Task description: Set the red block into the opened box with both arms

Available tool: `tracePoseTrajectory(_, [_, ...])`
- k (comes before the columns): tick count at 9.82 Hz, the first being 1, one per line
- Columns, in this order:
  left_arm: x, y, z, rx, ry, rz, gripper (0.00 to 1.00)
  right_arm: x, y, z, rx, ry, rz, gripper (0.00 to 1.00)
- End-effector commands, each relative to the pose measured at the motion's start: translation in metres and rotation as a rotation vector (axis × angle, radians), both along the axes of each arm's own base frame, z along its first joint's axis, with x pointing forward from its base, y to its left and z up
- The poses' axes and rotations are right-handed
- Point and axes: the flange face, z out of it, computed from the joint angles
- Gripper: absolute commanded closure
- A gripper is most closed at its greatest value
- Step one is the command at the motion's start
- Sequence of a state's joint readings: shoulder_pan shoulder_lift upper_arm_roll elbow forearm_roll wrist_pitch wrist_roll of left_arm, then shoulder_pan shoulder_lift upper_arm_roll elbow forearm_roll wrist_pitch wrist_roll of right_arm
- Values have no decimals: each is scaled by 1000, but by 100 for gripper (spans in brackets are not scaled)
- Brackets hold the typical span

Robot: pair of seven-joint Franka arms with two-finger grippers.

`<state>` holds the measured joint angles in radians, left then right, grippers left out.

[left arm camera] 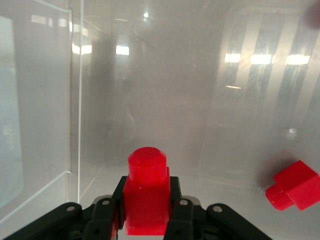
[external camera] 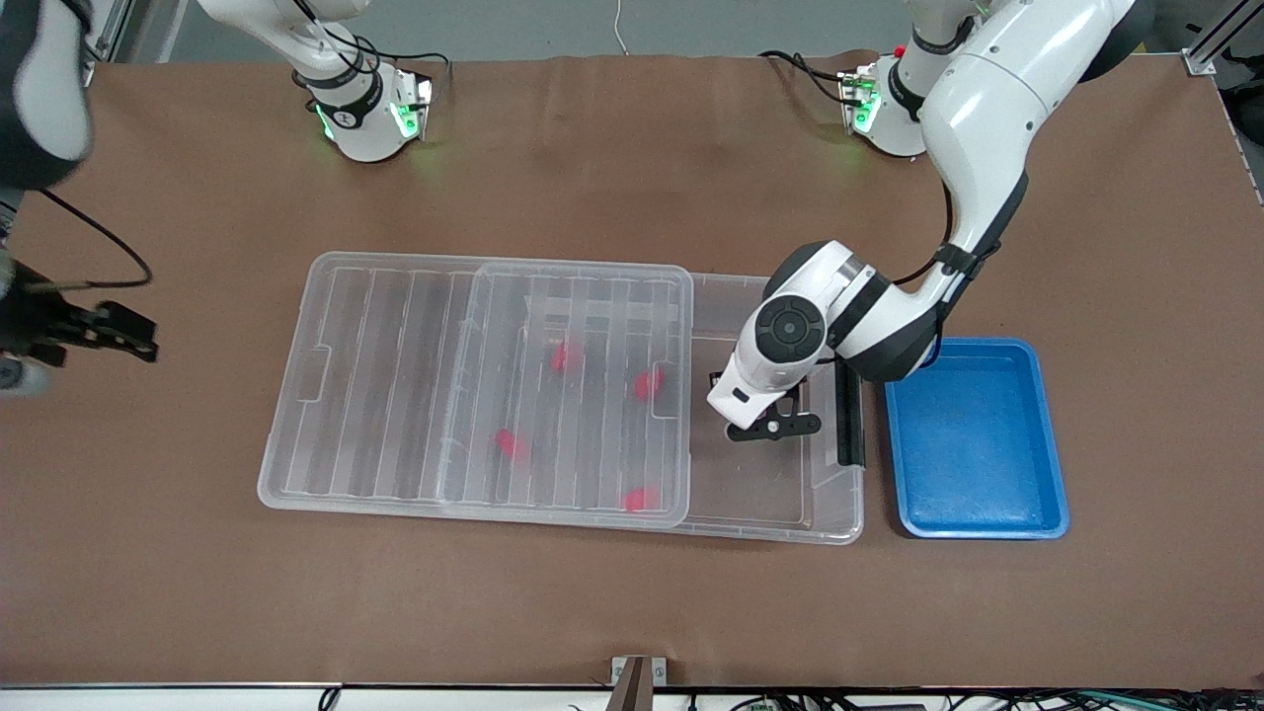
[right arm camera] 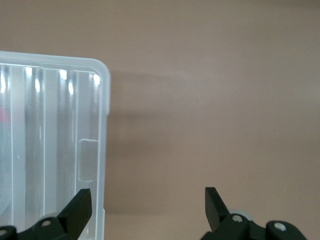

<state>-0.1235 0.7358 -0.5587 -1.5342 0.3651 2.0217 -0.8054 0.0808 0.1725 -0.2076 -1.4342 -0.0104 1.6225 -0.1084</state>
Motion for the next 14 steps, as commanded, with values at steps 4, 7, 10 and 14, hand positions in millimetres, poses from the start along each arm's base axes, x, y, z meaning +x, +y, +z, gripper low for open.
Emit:
tracePoseTrajectory(4, [3, 15, -46, -9, 27, -104, 96, -53, -64, 51, 67, 1, -139, 0])
tracePoseTrajectory(7, [0, 15, -68, -19, 51, -91, 92, -44, -46, 35, 65, 15, -103, 0])
tracePoseTrajectory(10, [-4, 13, -90, -37, 64, -95, 90, -31, -28, -9, 67, 85, -30, 7])
tracePoseTrajectory(14, [-2, 19, -107, -38, 69, -82, 49, -11, -8, -124, 104, 63, 60, 100])
